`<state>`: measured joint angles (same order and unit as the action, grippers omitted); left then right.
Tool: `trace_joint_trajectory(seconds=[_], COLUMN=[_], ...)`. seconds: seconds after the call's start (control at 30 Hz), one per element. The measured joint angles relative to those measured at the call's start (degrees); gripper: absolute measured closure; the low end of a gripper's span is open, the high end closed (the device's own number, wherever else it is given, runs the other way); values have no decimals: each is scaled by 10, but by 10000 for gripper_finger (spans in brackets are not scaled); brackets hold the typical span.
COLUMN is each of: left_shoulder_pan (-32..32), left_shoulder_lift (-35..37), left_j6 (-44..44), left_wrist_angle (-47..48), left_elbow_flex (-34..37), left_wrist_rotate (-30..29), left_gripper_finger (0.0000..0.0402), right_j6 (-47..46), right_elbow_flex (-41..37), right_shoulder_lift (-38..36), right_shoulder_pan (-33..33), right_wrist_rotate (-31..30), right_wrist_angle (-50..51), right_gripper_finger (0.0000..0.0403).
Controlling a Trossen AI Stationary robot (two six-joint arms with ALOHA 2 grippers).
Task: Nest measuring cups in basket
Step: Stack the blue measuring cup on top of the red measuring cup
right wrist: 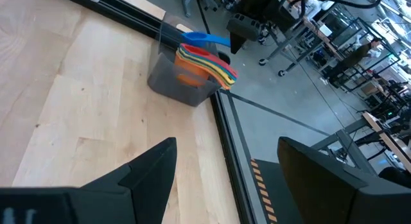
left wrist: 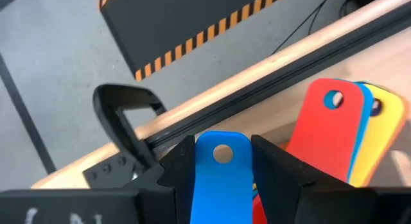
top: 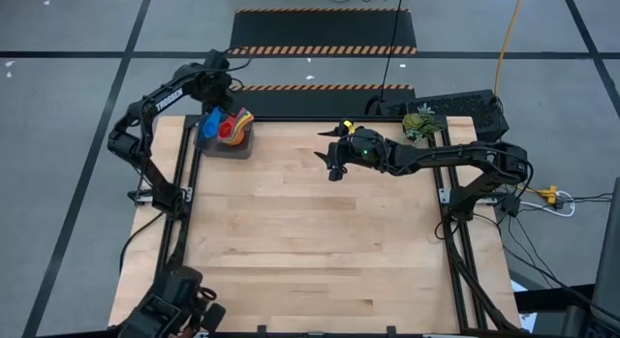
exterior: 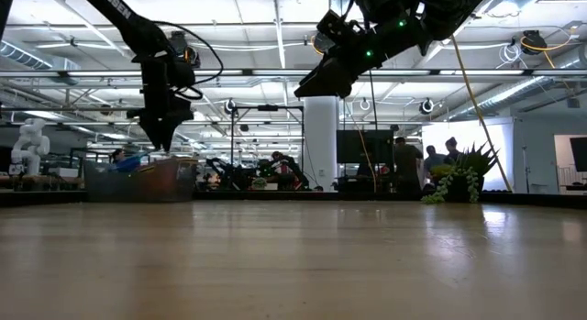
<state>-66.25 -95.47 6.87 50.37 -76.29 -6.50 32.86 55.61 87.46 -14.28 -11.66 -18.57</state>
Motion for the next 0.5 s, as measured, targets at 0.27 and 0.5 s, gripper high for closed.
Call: trace_joint_trajectory(seconds=[0.27,0.5], left_shoulder_pan=[26,35], left_shoulder_lift=[10,10], left_j6=[-1,-1], left_wrist_angle=[0,14], left_elbow_flex=[-13,-47], left_wrist_rotate=[2,1], left_gripper_finger=[268,268], right_j6=[0,2], right_elbow_flex=[0,0], right_shoulder_lift=[0,0], right_shoulder_pan=[0,0], right_wrist_rotate=[0,0], right_wrist_angle=[0,0], right_gripper_finger=[138,138])
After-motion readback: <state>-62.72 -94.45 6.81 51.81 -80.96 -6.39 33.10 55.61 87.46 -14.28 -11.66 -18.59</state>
